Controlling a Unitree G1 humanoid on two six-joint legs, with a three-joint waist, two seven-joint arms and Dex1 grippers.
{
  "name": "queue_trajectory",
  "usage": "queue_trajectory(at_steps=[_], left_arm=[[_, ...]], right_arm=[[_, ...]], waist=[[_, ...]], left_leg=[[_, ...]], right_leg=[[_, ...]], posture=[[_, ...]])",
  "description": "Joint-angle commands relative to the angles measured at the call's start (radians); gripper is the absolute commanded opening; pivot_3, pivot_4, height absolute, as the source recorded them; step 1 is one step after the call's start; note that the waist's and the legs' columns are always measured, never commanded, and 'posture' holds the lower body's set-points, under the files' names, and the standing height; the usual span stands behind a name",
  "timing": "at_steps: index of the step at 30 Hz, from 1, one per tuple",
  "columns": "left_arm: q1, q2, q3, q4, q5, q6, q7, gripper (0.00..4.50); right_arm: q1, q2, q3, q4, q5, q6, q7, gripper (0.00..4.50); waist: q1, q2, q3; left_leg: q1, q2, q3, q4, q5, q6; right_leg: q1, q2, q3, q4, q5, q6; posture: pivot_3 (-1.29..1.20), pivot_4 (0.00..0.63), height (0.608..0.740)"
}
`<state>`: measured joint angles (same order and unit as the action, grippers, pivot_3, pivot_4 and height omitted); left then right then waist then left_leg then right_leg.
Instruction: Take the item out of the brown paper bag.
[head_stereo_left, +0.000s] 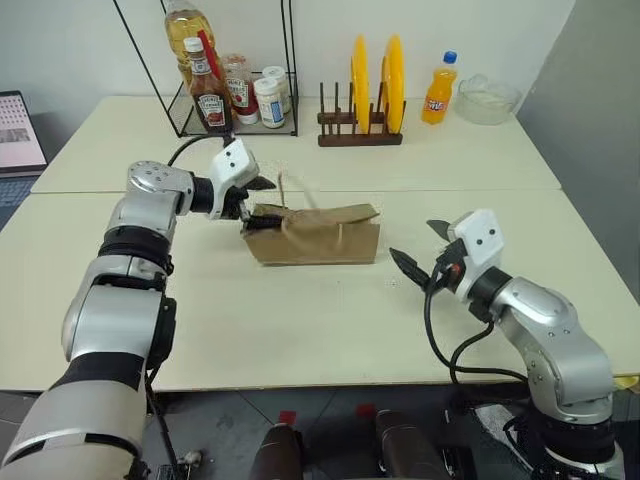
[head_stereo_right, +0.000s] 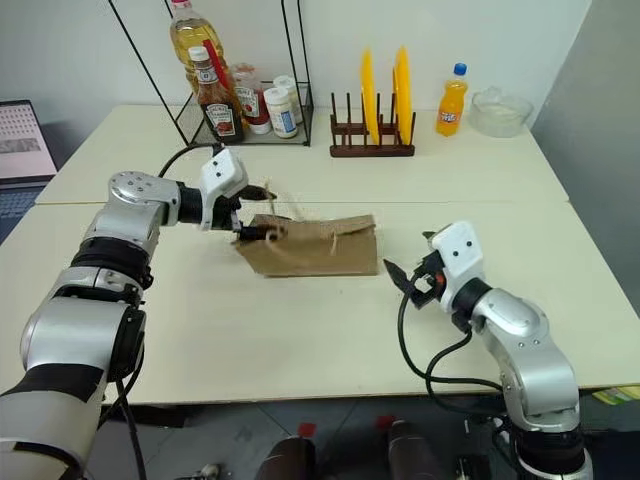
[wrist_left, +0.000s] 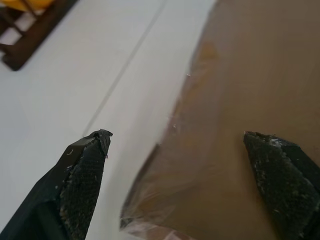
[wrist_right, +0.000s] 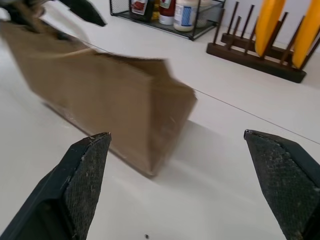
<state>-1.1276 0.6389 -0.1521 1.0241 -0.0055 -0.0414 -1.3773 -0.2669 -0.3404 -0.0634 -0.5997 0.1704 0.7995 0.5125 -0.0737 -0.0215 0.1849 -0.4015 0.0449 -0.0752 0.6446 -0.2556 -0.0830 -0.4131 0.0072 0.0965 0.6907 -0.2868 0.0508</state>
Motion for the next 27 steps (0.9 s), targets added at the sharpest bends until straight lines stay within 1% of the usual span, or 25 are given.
queue_trajectory(at_steps=[1,4,7,9,14,16,19,21,22,24,27], left_arm=[[0.082,0.045,0.001,-0.242,-0.048,0.099,-0.117,4.50],[0.224,0.102,0.003,-0.547,-0.094,0.225,-0.162,4.50],[0.342,0.183,0.035,-0.831,-0.155,0.353,-0.182,4.50],[0.363,0.218,0.056,-0.930,-0.178,0.403,-0.165,4.50],[0.331,0.260,0.111,-1.039,-0.226,0.415,-0.113,4.50],[0.370,0.298,0.122,-1.139,-0.271,0.435,-0.146,4.50],[0.480,0.364,0.127,-1.286,-0.326,0.427,-0.193,4.50],[0.624,0.405,0.146,-1.391,-0.351,0.408,-0.208,4.50],[0.709,0.425,0.154,-1.418,-0.338,0.356,-0.217,4.50],[0.832,0.445,0.163,-1.425,-0.296,0.239,-0.219,4.50],[0.923,0.448,0.169,-1.391,-0.244,0.112,-0.179,4.50]], right_arm=[[-0.027,-0.014,-0.038,0.007,0.025,-0.036,-0.019,4.47],[-0.025,-0.028,-0.043,0.033,0.027,-0.056,-0.025,4.47],[-0.030,-0.039,-0.050,0.054,0.036,-0.065,-0.026,4.47],[-0.031,-0.050,-0.048,0.066,0.039,-0.074,-0.019,4.47],[-0.034,-0.081,-0.029,0.099,0.055,-0.104,0.011,4.47],[-0.029,-0.101,-0.013,0.105,0.073,-0.118,0.046,4.47],[-0.014,-0.151,0.019,0.112,0.079,-0.154,0.108,4.47],[-0.007,-0.184,0.034,0.114,0.088,-0.172,0.148,4.47],[-0.006,-0.199,0.039,0.116,0.095,-0.180,0.166,4.47],[-0.008,-0.219,0.044,0.123,0.110,-0.191,0.190,4.47],[-0.008,-0.244,0.053,0.130,0.117,-0.208,0.219,4.47]], waist=[[-0.003,0.000,0.000],[-0.011,0.000,0.000],[-0.010,0.000,0.000],[-0.009,0.000,0.000],[-0.002,0.000,0.000],[-0.004,0.000,0.000],[-0.011,0.001,0.000],[-0.015,0.001,0.001],[-0.014,0.001,0.001],[-0.014,0.001,0.001],[-0.003,0.001,0.001]], left_leg=[[0.000,0.000,0.000,0.000,0.000,0.000],[0.000,0.001,0.000,0.000,0.000,0.000],[0.000,0.001,-0.001,0.000,0.000,0.000],[0.000,0.001,-0.001,0.000,0.000,0.000],[0.002,0.001,-0.002,0.001,0.000,0.000],[0.002,0.001,-0.002,0.001,0.000,0.000],[0.002,0.001,-0.001,-0.001,0.000,0.000],[0.002,0.002,-0.001,-0.001,0.000,0.000],[0.003,0.002,0.000,-0.001,0.000,0.000],[0.003,0.002,0.000,-0.001,0.000,0.000],[0.003,0.003,0.000,0.000,0.000,0.000]], right_leg=[[0.000,0.000,0.000,0.000,0.000,0.000],[0.000,0.000,0.000,0.001,0.000,0.000],[0.000,0.000,0.000,0.001,-0.001,-0.001],[0.001,0.000,0.000,0.001,-0.001,-0.001],[0.004,0.000,-0.001,0.000,-0.001,-0.001],[0.004,0.000,-0.001,0.000,-0.001,-0.001],[0.004,0.000,0.000,-0.002,-0.001,-0.001],[0.004,0.001,0.000,-0.002,-0.001,-0.001],[0.004,0.001,0.001,-0.002,-0.001,-0.002],[0.004,0.001,0.001,-0.002,-0.002,-0.002],[0.004,0.001,0.000,-0.001,-0.002,-0.002]], posture=[[0.00,0.150,0.740],[0.00,0.150,0.740],[0.00,0.150,0.740],[0.00,0.150,0.740],[0.00,0.150,0.740],[0.00,0.150,0.740],[0.00,0.150,0.740],[0.00,0.150,0.740],[0.00,0.150,0.740],[0.00,0.150,0.740],[0.00,0.150,0.740]])
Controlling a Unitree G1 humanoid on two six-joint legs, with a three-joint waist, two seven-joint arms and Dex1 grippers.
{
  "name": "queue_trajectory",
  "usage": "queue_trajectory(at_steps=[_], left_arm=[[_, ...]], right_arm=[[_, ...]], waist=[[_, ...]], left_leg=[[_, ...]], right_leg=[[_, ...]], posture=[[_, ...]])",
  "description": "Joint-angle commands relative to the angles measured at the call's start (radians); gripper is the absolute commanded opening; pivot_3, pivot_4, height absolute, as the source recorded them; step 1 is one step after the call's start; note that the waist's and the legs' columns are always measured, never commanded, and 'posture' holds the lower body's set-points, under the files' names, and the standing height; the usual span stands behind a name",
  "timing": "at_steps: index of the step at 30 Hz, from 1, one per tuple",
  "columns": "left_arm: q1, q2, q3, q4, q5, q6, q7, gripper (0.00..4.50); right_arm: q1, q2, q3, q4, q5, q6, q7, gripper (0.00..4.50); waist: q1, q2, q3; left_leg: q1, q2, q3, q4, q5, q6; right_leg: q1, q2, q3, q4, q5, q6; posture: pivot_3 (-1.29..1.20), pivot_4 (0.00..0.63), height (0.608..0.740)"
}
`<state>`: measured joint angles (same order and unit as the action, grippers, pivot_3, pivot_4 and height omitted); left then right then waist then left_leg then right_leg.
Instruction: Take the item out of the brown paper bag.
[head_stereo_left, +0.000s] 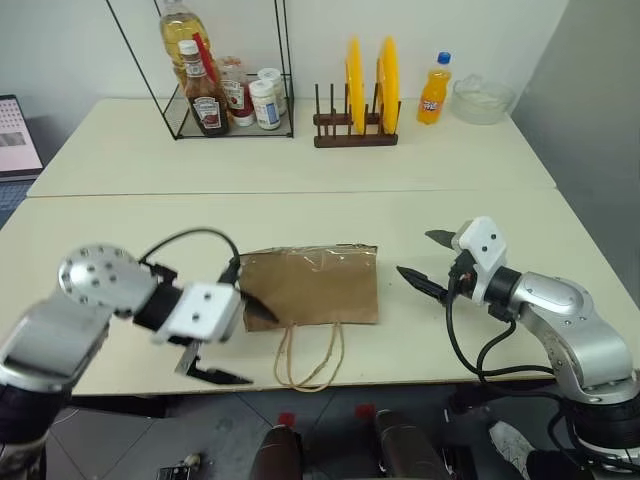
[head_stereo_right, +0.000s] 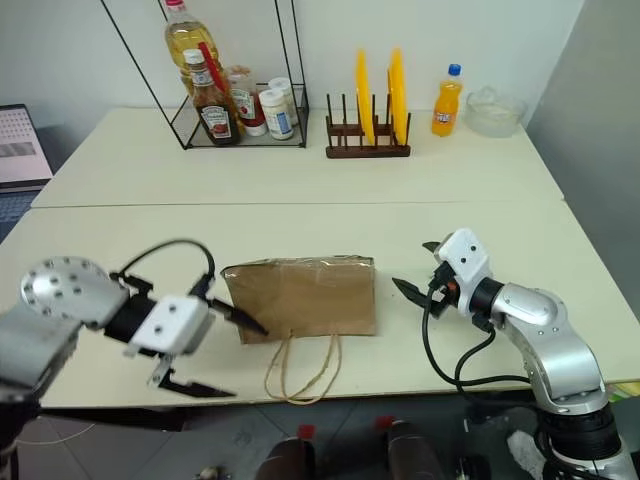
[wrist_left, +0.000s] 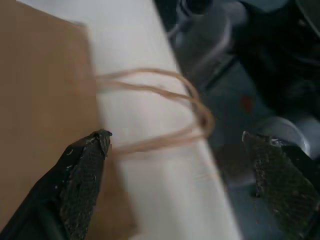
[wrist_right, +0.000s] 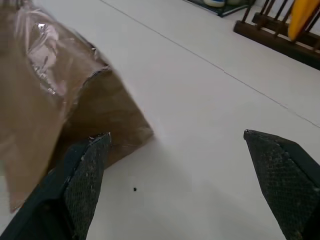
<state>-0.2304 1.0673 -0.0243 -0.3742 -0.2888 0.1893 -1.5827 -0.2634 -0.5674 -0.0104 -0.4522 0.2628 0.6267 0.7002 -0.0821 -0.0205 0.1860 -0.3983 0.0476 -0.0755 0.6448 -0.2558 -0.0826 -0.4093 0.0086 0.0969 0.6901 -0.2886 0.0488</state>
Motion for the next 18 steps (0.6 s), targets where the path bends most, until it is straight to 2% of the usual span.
queue_trajectory(at_steps=[1,4,7,13,16,18], left_arm=[[0.041,0.020,0.042,0.015,0.047,-0.143,0.034,4.50],[0.087,-0.032,0.022,0.029,0.085,-0.202,0.119,4.50],[0.112,-0.083,-0.008,0.004,0.099,-0.184,0.195,4.50],[0.105,-0.221,-0.087,0.035,0.190,-0.232,0.360,4.50],[0.092,-0.256,-0.112,0.081,0.231,-0.286,0.402,4.50],[0.082,-0.278,-0.122,0.109,0.242,-0.305,0.431,4.11]], right_arm=[[-0.010,-0.021,0.000,-0.017,0.028,-0.039,0.037,4.47],[0.018,-0.034,0.019,-0.019,0.022,-0.065,0.057,4.47],[0.039,-0.043,0.036,-0.021,0.015,-0.083,0.061,4.47],[0.082,-0.062,0.056,-0.038,0.011,-0.117,0.075,4.47],[0.100,-0.073,0.064,-0.037,0.006,-0.144,0.082,4.47],[0.104,-0.069,0.061,-0.034,0.010,-0.142,0.070,4.50]], waist=[[0.011,0.000,0.000],[0.022,0.000,0.000],[0.025,0.000,0.000],[0.027,0.000,0.000],[0.028,0.000,0.000],[0.027,0.000,0.000]], left_leg=[[0.000,0.000,0.000,0.000,0.000,0.000],[0.000,0.000,0.000,0.000,0.000,0.000],[0.000,0.000,0.000,0.000,0.000,0.000],[-0.001,0.000,0.000,0.000,0.000,0.000],[0.000,0.000,0.000,0.000,0.000,0.000],[0.000,0.000,0.000,0.000,0.000,0.000]], right_leg=[[0.001,0.000,0.000,-0.001,0.000,0.000],[0.002,0.000,0.000,-0.004,0.000,0.001],[0.003,0.000,0.000,-0.006,0.000,0.000],[0.003,0.000,0.000,-0.007,0.000,0.001],[0.003,0.000,0.000,-0.007,0.001,0.001],[0.003,0.000,0.000,-0.007,0.001,0.001]], posture=[[0.00,0.150,0.740],[0.00,0.150,0.740],[0.00,0.150,0.740],[0.00,0.150,0.740],[0.00,0.150,0.740],[0.00,0.150,0.740]])
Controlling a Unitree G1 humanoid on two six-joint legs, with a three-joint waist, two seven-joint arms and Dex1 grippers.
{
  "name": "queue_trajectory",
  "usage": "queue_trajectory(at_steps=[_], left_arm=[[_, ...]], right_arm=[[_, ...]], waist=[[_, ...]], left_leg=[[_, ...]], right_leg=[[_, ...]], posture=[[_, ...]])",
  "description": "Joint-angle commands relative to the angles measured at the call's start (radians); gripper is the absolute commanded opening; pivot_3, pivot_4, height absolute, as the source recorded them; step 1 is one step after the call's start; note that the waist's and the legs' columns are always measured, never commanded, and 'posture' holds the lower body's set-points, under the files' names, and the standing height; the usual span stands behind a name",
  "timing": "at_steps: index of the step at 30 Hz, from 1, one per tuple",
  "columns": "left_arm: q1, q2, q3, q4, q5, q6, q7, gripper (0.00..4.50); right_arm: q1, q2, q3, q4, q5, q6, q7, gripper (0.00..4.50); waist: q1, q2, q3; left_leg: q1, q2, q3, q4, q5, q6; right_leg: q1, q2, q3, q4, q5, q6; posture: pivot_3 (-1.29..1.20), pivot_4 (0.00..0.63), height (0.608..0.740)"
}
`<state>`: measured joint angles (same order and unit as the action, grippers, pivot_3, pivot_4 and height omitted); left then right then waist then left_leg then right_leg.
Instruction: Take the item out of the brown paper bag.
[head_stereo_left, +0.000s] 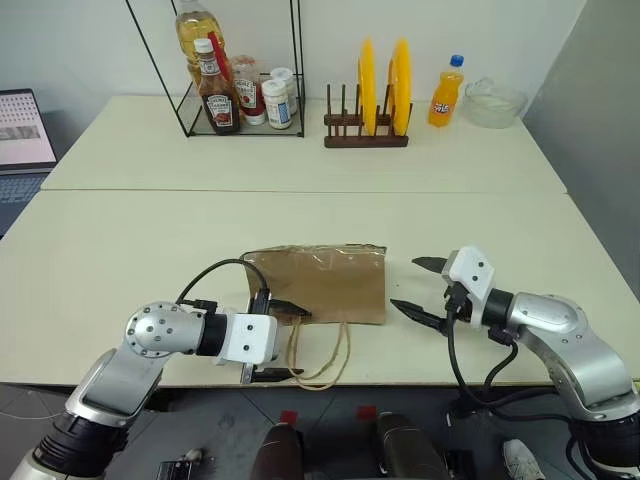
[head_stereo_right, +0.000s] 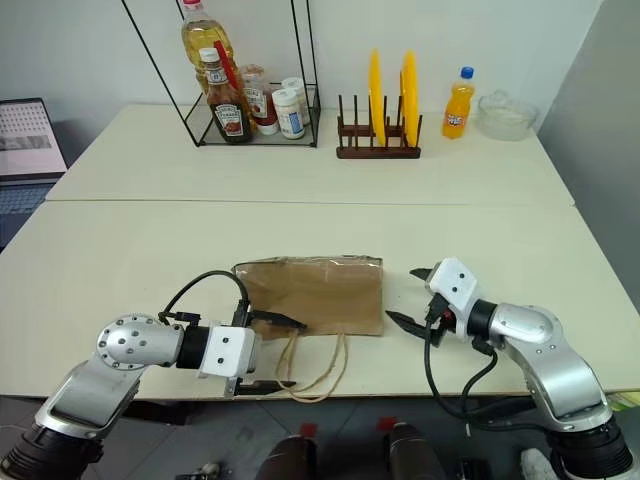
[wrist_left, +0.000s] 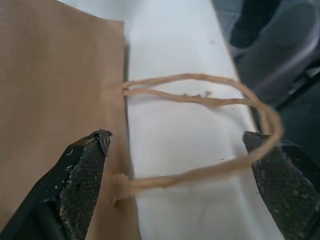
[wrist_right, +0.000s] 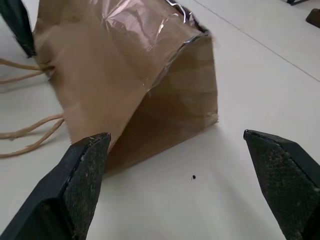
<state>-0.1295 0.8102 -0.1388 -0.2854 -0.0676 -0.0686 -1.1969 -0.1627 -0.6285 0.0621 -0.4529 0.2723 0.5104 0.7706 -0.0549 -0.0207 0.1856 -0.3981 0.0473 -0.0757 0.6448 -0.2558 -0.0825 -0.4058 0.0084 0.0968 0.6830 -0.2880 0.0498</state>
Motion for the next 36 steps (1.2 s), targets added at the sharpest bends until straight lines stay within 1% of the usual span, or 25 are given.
queue_trajectory(at_steps=[1,5,7,9,10,13,17,20,24,27,29,31,36], left_arm=[[-0.023,-0.030,-0.008,0.029,0.019,-0.050,0.055,3.94],[-0.046,-0.077,0.017,0.017,-0.061,0.061,0.091,2.62],[-0.055,-0.094,0.040,-0.008,-0.134,0.171,0.107,1.99],[-0.072,-0.115,0.078,-0.044,-0.249,0.333,0.137,1.30],[-0.080,-0.120,0.091,-0.054,-0.284,0.382,0.146,0.97],[-0.098,-0.123,0.105,-0.053,-0.314,0.435,0.166,0.02],[-0.122,-0.141,0.131,-0.042,-0.360,0.529,0.222,0.02],[-0.146,-0.166,0.167,-0.038,-0.416,0.624,0.284,0.02],[-0.175,-0.191,0.211,-0.036,-0.485,0.709,0.332,0.02],[-0.182,-0.195,0.233,-0.052,-0.525,0.752,0.352,0.02],[-0.178,-0.190,0.233,-0.069,-0.539,0.768,0.357,0.02],[-0.174,-0.186,0.232,-0.080,-0.550,0.780,0.362,0.02],[-0.171,-0.182,0.225,-0.096,-0.563,0.796,0.369,0.02]], right_arm=[[0.005,-0.006,-0.014,-0.033,0.002,-0.025,-0.004,4.50],[0.031,-0.025,-0.010,-0.021,-0.031,-0.090,0.008,4.50],[0.049,-0.036,-0.006,-0.010,-0.057,-0.160,0.019,4.50],[0.073,-0.062,0.015,0.008,-0.102,-0.285,0.053,4.50],[0.082,-0.072,0.026,0.019,-0.119,-0.332,0.068,4.50],[0.093,-0.071,0.043,0.083,-0.139,-0.417,0.087,4.50],[0.085,-0.083,0.096,0.179,-0.213,-0.653,0.130,4.50],[0.057,-0.094,0.153,0.289,-0.319,-0.963,0.133,4.50],[-0.001,-0.086,0.214,0.452,-0.447,-1.336,0.077,4.50],[-0.049,-0.063,0.231,0.565,-0.567,-1.551,-0.010,4.50],[-0.091,-0.029,0.230,0.628,-0.667,-1.642,-0.085,4.50],[-0.134,0.006,0.236,0.683,-0.754,-1.686,-0.148,4.50],[-0.236,0.095,0.256,0.786,-0.956,-1.722,-0.316,4.50]], waist=[[0.000,0.000,0.000],[0.001,0.000,0.000],[0.001,0.000,0.000],[0.001,0.000,0.000],[0.000,0.000,0.000],[0.000,0.000,0.000],[0.000,0.000,0.000],[0.000,0.000,0.000],[0.000,0.000,0.000],[0.000,0.000,0.000],[-0.002,0.000,0.000],[-0.002,0.000,0.000],[-0.003,-0.001,0.000]], left_leg=[[0.000,0.000,0.000,0.000,0.000,0.000],[0.000,0.000,0.000,0.000,0.000,0.000],[0.000,0.000,0.000,0.000,0.000,0.000],[0.000,0.000,0.000,0.000,0.000,0.000],[0.000,0.000,0.000,0.000,0.000,0.000],[0.000,0.000,0.000,0.000,0.000,0.000],[0.001,0.000,0.000,0.000,0.000,0.000],[0.001,0.000,0.000,0.000,0.000,0.000],[0.001,0.000,0.000,0.001,0.000,0.000],[0.002,0.000,0.000,0.001,0.000,0.000],[0.002,0.000,0.000,0.001,0.000,0.000],[0.004,0.000,0.000,0.001,0.000,-0.001],[0.006,0.000,0.000,0.001,0.001,-0.001]], right_leg=[[0.000,0.000,0.000,0.000,0.000,0.000],[0.000,0.000,0.000,0.000,0.000,0.000],[0.000,0.000,0.000,0.000,0.000,0.000],[0.000,0.000,0.000,0.000,0.000,0.000],[0.000,0.000,0.000,0.000,0.000,0.000],[0.001,0.000,0.000,0.000,0.000,0.000],[0.001,0.000,0.000,0.000,0.000,0.000],[0.001,0.000,0.000,0.001,0.000,0.000],[0.002,0.000,0.000,0.001,0.000,0.000],[0.002,0.000,0.000,0.001,0.000,0.000],[0.002,0.000,0.000,0.002,0.001,0.000],[0.002,-0.001,0.000,0.004,0.001,0.000],[0.002,0.000,0.001,0.008,0.000,0.000]], posture=[[0.00,0.150,0.740],[0.00,0.150,0.740],[0.00,0.150,0.740],[0.00,0.150,0.740],[0.00,0.150,0.740],[0.00,0.150,0.740],[0.00,0.150,0.740],[0.00,0.150,0.740],[0.00,0.150,0.740],[0.00,0.150,0.740],[0.00,0.150,0.740],[0.00,0.150,0.740],[0.00,0.150,0.740]])
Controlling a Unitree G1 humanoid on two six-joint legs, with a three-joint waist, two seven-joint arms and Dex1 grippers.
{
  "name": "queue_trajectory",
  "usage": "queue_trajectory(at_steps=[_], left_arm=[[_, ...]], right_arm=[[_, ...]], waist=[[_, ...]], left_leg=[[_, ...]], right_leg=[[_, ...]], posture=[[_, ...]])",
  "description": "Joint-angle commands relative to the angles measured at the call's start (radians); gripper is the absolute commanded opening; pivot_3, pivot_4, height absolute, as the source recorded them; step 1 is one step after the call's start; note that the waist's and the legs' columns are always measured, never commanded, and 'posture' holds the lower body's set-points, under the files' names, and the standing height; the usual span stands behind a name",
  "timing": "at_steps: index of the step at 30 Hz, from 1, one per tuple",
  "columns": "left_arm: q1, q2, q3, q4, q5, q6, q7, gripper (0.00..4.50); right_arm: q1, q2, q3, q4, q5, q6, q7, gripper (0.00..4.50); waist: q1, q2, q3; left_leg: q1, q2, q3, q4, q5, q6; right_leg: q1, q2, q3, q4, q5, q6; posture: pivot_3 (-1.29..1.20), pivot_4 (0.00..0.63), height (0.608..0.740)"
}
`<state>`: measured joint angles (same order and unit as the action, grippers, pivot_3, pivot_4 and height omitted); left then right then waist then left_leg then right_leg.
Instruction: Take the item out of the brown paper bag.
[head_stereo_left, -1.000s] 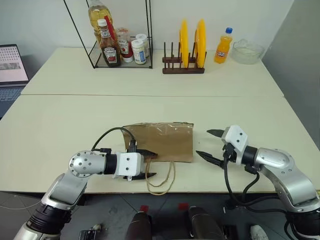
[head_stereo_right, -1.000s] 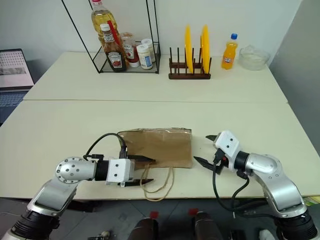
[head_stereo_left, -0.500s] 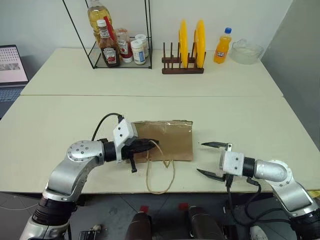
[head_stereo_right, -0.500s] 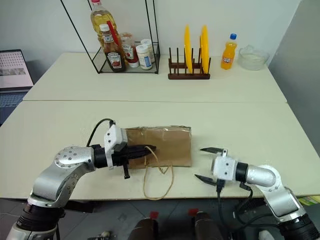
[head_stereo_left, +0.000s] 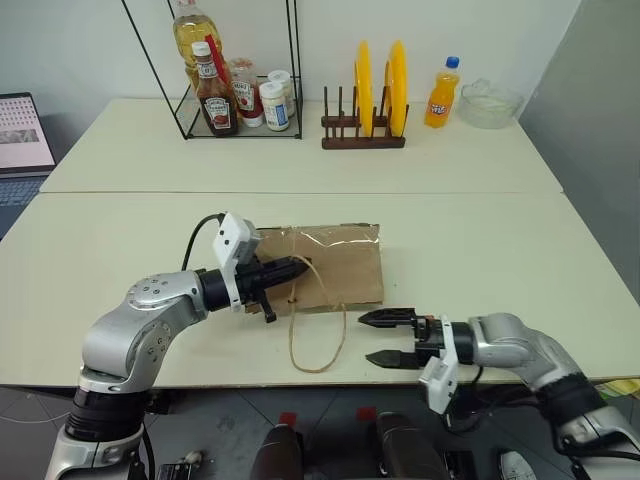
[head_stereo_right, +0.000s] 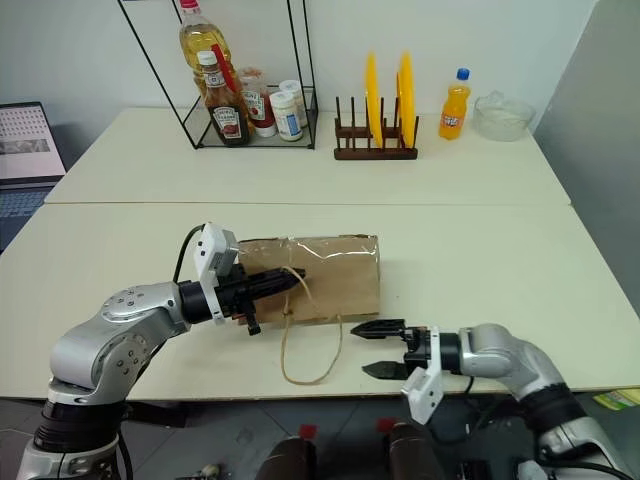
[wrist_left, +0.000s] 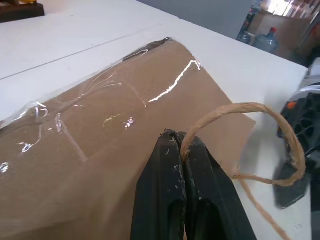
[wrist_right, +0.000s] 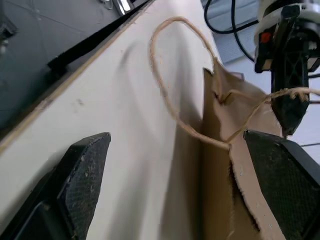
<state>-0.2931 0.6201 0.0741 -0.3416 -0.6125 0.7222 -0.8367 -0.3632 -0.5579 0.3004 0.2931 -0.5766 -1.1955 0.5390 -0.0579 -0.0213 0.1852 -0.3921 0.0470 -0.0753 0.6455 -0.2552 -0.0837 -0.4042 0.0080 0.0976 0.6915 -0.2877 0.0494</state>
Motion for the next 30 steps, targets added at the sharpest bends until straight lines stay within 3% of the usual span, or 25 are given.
queue_trajectory(at_steps=[1,9,13,22,23,30], left_arm=[[-0.012,0.008,0.014,-0.039,-0.022,0.010,0.012,0.02],[-0.017,0.011,0.028,-0.039,-0.048,0.023,0.023,0.02],[-0.012,0.014,0.030,-0.046,-0.057,0.024,0.026,0.00],[-0.024,0.028,0.046,-0.042,-0.076,0.044,0.038,0.00],[-0.029,0.029,0.049,-0.041,-0.081,0.048,0.041,0.00],[-0.129,0.045,0.070,0.006,-0.104,0.079,0.045,0.00]], right_arm=[[-0.056,0.041,0.031,0.056,-0.145,-0.019,-0.115,4.50],[-0.171,0.099,0.130,0.167,-0.349,0.016,-0.344,4.50],[-0.205,0.107,0.168,0.199,-0.358,0.023,-0.409,3.53],[-0.211,0.064,0.213,0.224,-0.339,0.032,-0.471,0.23],[-0.211,0.063,0.216,0.225,-0.330,0.036,-0.468,0.04],[-0.188,0.056,0.272,0.241,-0.165,0.085,-0.288,0.04]], waist=[[0.000,0.000,0.000],[-0.005,-0.002,-0.001],[-0.005,-0.002,-0.002],[-0.005,-0.004,-0.003],[-0.005,-0.005,-0.003],[-0.005,-0.006,-0.003]], left_leg=[[0.000,0.000,0.000,0.000,0.000,0.000],[0.003,0.000,0.000,0.000,0.000,-0.001],[0.004,0.000,0.001,0.000,0.000,-0.001],[0.004,-0.001,0.001,0.000,0.000,-0.001],[0.005,-0.001,0.001,0.000,0.000,-0.001],[0.016,-0.001,-0.001,-0.001,0.000,0.000]], right_leg=[[0.000,0.000,0.000,0.000,0.000,0.000],[0.000,0.000,0.001,0.004,0.000,-0.001],[0.000,0.000,0.001,0.005,-0.001,-0.001],[0.001,0.000,0.002,0.005,-0.001,-0.001],[0.002,0.000,0.002,0.005,-0.001,-0.001],[0.017,0.000,-0.001,-0.002,-0.001,-0.002]], posture=[[0.00,0.150,0.740],[0.00,0.150,0.740],[0.00,0.150,0.740],[0.00,0.150,0.740],[0.00,0.150,0.740],[0.00,0.150,0.740]])
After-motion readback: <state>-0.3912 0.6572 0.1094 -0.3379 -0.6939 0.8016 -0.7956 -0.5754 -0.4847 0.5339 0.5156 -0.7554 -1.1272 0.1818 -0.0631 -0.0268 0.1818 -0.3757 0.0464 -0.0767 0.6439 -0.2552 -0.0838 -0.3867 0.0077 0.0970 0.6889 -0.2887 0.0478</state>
